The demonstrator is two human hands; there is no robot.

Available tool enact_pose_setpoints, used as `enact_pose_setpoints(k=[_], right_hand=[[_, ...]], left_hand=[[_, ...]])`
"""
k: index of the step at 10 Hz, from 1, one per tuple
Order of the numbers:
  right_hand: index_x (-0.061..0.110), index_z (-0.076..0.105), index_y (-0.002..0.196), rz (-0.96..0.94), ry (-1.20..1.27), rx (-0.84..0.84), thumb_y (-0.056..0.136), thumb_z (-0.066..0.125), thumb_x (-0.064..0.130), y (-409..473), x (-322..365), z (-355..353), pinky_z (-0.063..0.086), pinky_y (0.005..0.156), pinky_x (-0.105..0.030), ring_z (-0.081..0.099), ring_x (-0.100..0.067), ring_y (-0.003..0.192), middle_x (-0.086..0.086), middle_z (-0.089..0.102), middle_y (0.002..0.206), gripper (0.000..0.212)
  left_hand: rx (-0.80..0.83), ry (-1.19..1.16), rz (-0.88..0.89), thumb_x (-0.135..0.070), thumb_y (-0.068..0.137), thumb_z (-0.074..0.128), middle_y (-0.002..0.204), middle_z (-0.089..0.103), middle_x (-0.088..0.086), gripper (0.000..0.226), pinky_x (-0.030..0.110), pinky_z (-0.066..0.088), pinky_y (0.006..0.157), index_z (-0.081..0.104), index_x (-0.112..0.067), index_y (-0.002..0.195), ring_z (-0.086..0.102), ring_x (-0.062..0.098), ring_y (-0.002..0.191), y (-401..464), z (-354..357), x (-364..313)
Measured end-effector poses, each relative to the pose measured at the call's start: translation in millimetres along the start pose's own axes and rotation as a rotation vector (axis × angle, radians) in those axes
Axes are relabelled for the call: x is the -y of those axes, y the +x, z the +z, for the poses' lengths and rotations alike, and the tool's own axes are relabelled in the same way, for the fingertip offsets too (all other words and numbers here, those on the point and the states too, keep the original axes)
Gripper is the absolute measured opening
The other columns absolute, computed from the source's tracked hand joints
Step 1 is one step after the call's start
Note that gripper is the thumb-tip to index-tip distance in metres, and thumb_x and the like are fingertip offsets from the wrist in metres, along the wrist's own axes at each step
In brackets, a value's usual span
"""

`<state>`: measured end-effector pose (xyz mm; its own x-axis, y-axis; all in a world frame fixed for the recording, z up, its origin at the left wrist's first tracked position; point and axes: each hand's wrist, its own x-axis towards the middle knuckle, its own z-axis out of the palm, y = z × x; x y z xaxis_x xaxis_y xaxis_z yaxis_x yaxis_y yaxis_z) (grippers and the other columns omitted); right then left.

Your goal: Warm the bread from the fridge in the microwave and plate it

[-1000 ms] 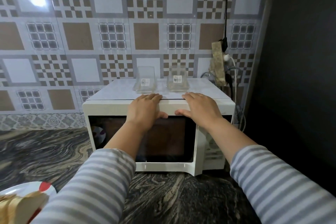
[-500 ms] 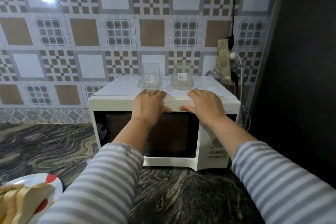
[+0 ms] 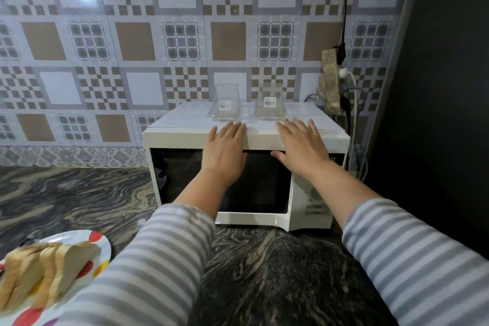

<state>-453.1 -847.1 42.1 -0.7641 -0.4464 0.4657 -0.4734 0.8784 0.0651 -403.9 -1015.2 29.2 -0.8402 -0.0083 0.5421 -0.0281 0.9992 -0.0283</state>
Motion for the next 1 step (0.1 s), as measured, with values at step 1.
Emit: enact_pose_setpoints(k=[1], right_hand=[[0.019, 0.025, 0.15, -0.024, 0.084, -0.086, 0.096, 0.053, 0.027, -45.2, 10.3, 0.9, 0.0, 0.121, -0.039, 0.0, -0.021, 0.149, -0.006, 0.012, 0.161, 0.062]], left_hand=[[-0.078, -0.037, 0.046, -0.027, 0.095, 0.048, 0.158, 0.022, -0.003, 0.062, 0.037, 0.006, 0.12, 0.022, -0.018, 0.151, 0.012, 0.015, 0.147, -45.1, 0.0, -2.1]])
